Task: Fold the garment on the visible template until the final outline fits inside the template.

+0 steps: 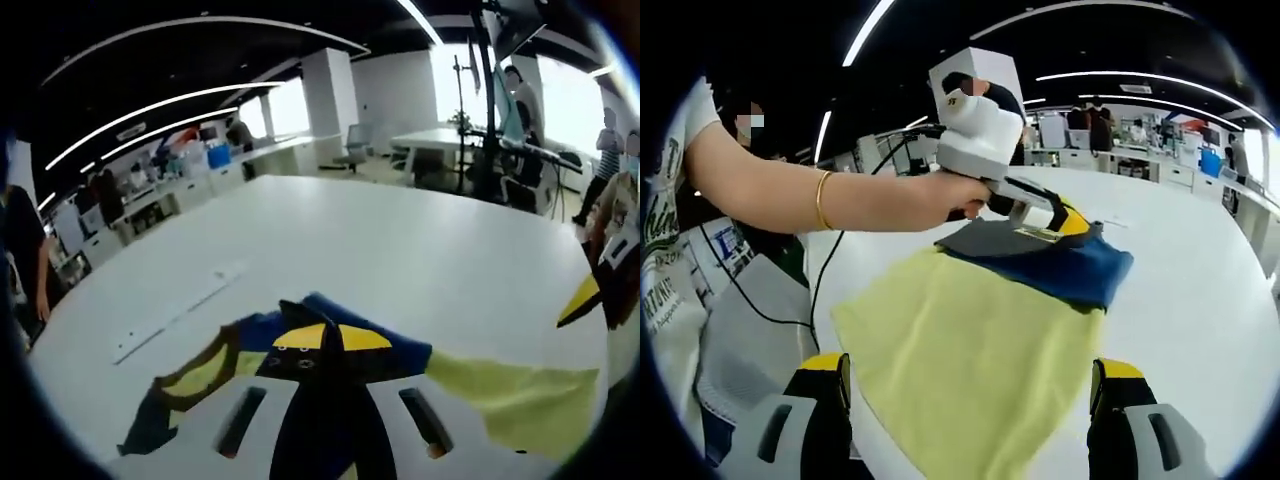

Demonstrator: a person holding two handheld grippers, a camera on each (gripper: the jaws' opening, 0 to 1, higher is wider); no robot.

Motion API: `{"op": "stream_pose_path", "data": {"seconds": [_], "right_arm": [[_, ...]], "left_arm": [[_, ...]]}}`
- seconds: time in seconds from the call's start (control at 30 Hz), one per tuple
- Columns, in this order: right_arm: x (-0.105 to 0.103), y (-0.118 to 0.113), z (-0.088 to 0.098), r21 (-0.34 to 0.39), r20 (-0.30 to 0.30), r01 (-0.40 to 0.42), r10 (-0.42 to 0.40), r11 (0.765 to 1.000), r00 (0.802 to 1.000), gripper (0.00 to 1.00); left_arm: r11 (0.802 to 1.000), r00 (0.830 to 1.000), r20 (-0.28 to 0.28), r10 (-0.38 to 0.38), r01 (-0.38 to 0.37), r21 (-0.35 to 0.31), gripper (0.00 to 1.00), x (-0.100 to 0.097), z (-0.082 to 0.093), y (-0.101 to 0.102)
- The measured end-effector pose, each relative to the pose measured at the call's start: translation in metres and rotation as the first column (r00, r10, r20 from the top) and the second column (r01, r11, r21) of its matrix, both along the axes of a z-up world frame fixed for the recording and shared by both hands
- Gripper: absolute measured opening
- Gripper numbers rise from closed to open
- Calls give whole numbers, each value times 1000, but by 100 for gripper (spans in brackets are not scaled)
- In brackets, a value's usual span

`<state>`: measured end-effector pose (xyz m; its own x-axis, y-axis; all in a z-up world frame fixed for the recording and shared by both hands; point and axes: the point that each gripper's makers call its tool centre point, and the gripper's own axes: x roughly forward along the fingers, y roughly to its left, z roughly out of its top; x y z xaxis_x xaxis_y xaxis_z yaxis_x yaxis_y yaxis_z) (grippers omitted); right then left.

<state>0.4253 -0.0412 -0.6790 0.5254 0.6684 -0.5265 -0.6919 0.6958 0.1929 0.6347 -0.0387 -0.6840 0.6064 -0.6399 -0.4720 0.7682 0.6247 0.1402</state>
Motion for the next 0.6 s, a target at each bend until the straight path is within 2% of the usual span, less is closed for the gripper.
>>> {"op": "stream_pose_path", "data": {"seconds": [0.17,0.2,0.23,0.27,0.3,0.33,0.4,0.43,0.6], "right_arm": [[2,-4,0,0,-2,16,-16,1000,1000,99],[2,-5,0,-2,-3,16,-16,1000,1000,99],[2,-4,0,-3,-2,16,-16,1000,1000,99],[2,-4,1,-1,0,17,-17,1000,1000,99],[2,-4,1,2,0,17,-17,1000,1000,99],[2,-3,1,3,-1,18,-18,1000,1000,99],[2,-3,1,-1,1,19,-19,1000,1000,99],[2,-3,0,-1,0,19,-19,1000,1000,99],[-1,0,-1,5,-5,11,-11,1000,1000,99]], "left_arm": [[999,998,-54,-34,34,-2,0,-7,-18,-9],[998,997,-54,-49,50,27,0,-9,-23,-9],[998,997,-56,-51,52,22,0,-11,-26,-11],[998,994,-97,-56,55,-17,0,-15,-28,-14],[994,988,-145,-48,34,-99,1,-17,-28,-18],[991,986,-157,-47,27,-130,1,-17,-27,-19],[994,988,-148,-49,33,-104,4,-19,-29,-15],[994,988,-134,-72,60,-89,9,-23,-30,-16],[985,987,-107,-120,104,-138,31,-32,-18,-20]]}}
